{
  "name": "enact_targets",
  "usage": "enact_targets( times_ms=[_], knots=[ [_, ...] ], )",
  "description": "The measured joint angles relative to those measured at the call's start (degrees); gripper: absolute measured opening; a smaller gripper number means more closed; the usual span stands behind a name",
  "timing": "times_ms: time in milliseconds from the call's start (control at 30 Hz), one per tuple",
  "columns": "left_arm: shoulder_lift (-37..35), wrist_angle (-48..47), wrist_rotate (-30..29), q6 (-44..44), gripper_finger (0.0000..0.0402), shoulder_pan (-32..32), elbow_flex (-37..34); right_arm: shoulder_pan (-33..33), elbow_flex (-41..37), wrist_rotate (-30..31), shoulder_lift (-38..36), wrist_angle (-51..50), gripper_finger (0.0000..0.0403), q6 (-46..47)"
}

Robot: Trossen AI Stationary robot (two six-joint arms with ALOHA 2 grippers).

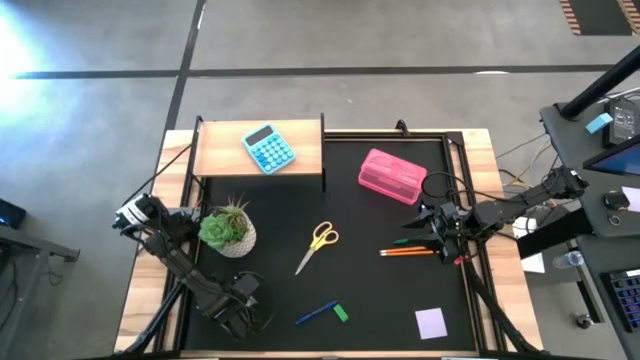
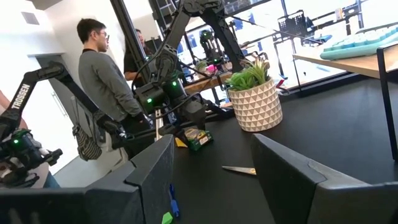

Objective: Pack school essentials
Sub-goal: Put the yellow crayon box into the pink supply box

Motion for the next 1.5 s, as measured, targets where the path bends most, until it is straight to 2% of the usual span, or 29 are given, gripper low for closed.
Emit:
enact_targets(
  times_ms=[200, 533, 933, 1067, 1300, 1400, 1500],
  knots=[
    [-0.45, 4.48, -1.97, 0.09, 0.0274, 2.26, 0.02, -0.01, 0.0, 0.0, 0.0, -0.01, 0.0206, 0.0],
    [-2.66, 17.51, -10.92, 4.11, 0.0274, 8.89, 0.01, -0.01, 0.0, -0.01, 0.0, 0.0, 0.0206, 0.0],
    [-3.3, 45.44, -17.82, 21.76, 0.0274, 18.42, 0.04, 0.01, 0.0, -0.01, 0.0, 0.02, 0.0206, 0.0],
    [-3.3, 52.7, -17.92, 25.58, 0.0274, 20.85, 0.04, -0.01, 0.0, 0.0, 0.0, -0.01, 0.0206, 0.0],
    [-3.3, 65.29, -17.9, 23.15, 0.0274, 24.7, 0.04, 0.01, 0.0, -0.01, 0.0, -0.01, 0.0206, 0.0],
    [-3.3, 73.26, -17.81, 26.42, 0.0274, 25.7, 0.04, 0.0, 0.0, 0.01, 0.0, 0.01, 0.0206, 0.0],
    [-3.32, 78.31, -15.3, 29.4, 0.0274, 27.03, 0.06, 0.01, 0.0, -0.01, 0.0, 0.0, 0.0206, 0.0]
  ],
)
